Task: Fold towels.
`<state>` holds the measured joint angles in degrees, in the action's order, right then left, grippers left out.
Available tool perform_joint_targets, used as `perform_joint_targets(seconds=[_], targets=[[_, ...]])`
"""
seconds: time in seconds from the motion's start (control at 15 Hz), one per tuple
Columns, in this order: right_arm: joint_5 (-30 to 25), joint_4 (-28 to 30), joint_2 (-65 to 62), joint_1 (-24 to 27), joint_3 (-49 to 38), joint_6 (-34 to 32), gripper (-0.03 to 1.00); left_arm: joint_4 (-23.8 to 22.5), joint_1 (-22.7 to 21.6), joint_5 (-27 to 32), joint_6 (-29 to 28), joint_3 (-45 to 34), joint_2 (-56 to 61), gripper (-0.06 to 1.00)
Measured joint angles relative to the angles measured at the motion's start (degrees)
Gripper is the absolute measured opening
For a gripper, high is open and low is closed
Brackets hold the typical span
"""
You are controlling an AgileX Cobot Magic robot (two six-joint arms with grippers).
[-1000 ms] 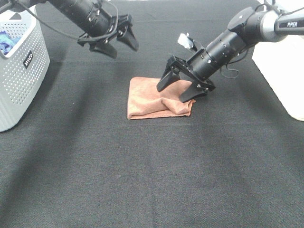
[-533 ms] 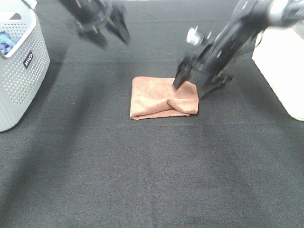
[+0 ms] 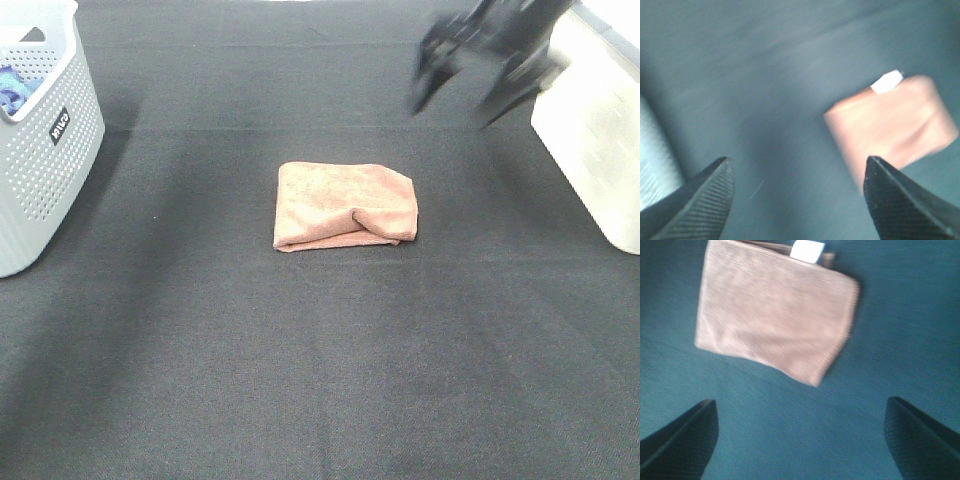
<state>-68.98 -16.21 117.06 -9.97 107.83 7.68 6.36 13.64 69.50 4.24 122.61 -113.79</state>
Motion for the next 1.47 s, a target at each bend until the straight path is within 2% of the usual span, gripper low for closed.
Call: perform_joint_targets(seconds=[0.07, 0.13, 0.33, 0.4, 0.47, 0.6, 0.87, 1.13, 1.33, 1.47], targets=[[-0.1, 1.5, -5.4, -0.8, -4.1, -0.2, 0.85, -2.0, 0.0, 0.0, -1.0, -4.8, 3.6, 0.69], [-0.1, 2.3, -9.3, -1.1, -7.4, -0.2, 0.85, -5.3, 0.0, 0.0, -3.4, -14.4, 10.7, 0.69], [-0.2, 3.7, -22.9, -1.1, -20.9, -0.2, 0.85, -8.4, 0.0, 0.1, -6.8, -32.9, 24.7, 0.69], [-0.2, 3.8, -27.3, -1.1, -25.6, -0.2, 0.85, -8.7, 0.0, -0.1, -7.4, -39.2, 29.7, 0.69], [-0.2, 3.8, -27.3, -1.1, -25.6, -0.2, 0.85, -8.7, 0.0, -0.1, -7.4, -39.2, 29.7, 0.69], [0.6, 4.2, -39.5, -1.1, -38.4, -0.2, 0.85, -8.8, 0.0, -0.7, -7.9, -53.2, 41.5, 0.69], [3.6, 5.6, -58.0, -1.1, -58.7, -0.2, 0.85, -8.8, 0.0, -1.4, -7.9, -72.6, 60.7, 0.69], [6.2, 6.0, -74.1, -1.1, -73.6, -0.2, 0.85, -8.8, 0.0, -1.8, -6.7, -86.3, 80.7, 0.69], [7.2, 7.7, -85.4, -1.1, -78.4, 0.1, 0.85, -8.4, 0.0, -4.0, -5.6, -91.7, 95.6, 0.69], [7.7, 8.4, -89.5, -1.1, -78.5, 0.3, 0.85, -7.2, 0.0, -7.1, -1.9, -92.8, 101.1, 0.69]])
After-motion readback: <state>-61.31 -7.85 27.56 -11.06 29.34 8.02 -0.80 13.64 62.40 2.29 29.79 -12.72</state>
